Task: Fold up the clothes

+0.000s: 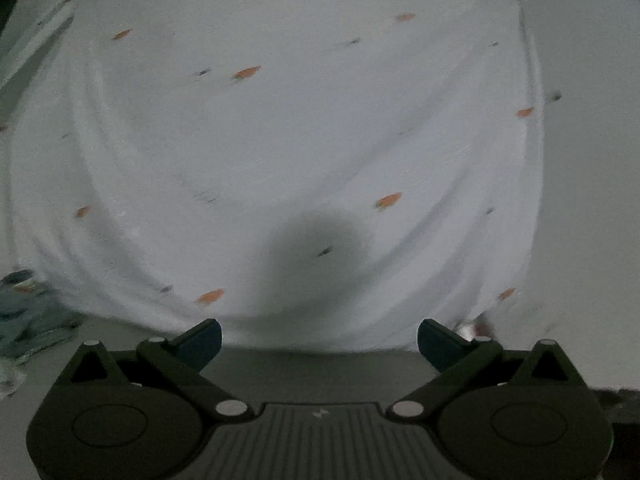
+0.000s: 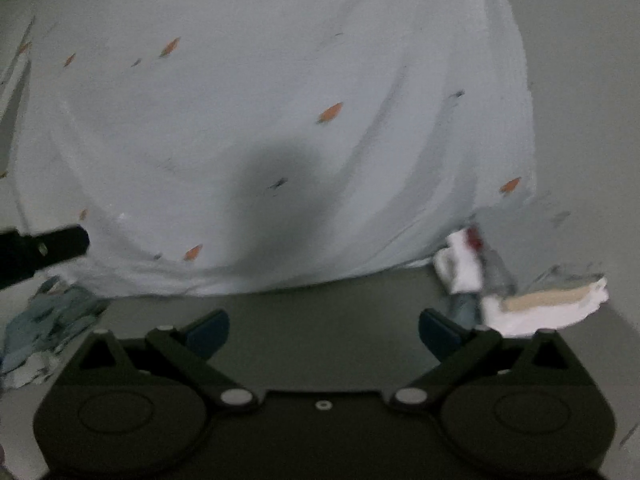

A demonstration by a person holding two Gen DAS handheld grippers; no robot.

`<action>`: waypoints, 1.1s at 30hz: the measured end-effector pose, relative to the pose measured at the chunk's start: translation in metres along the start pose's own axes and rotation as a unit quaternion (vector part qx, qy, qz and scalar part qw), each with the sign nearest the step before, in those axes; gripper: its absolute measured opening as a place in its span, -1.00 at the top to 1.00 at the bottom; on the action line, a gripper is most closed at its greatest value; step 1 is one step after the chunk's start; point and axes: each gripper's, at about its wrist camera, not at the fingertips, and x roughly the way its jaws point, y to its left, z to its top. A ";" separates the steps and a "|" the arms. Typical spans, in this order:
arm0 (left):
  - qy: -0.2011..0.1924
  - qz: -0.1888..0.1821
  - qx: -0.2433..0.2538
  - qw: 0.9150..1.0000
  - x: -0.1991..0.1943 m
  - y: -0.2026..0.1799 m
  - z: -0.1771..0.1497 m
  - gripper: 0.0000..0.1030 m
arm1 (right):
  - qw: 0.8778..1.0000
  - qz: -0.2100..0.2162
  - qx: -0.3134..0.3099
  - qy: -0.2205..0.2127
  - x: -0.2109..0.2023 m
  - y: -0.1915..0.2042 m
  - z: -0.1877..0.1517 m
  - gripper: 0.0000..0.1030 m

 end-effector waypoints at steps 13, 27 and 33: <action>0.088 0.057 0.019 0.994 -0.102 0.140 -0.045 -1.00 | 0.998 0.010 -0.031 0.050 -0.089 0.153 -0.078 -0.99; 0.140 0.038 0.001 0.989 -0.168 0.178 -0.089 -1.00 | 0.995 -0.018 -0.043 0.092 -0.148 0.203 -0.131 -0.99; 0.136 0.029 -0.002 0.990 -0.174 0.179 -0.089 -1.00 | 0.995 -0.026 -0.049 0.084 -0.161 0.208 -0.132 -0.99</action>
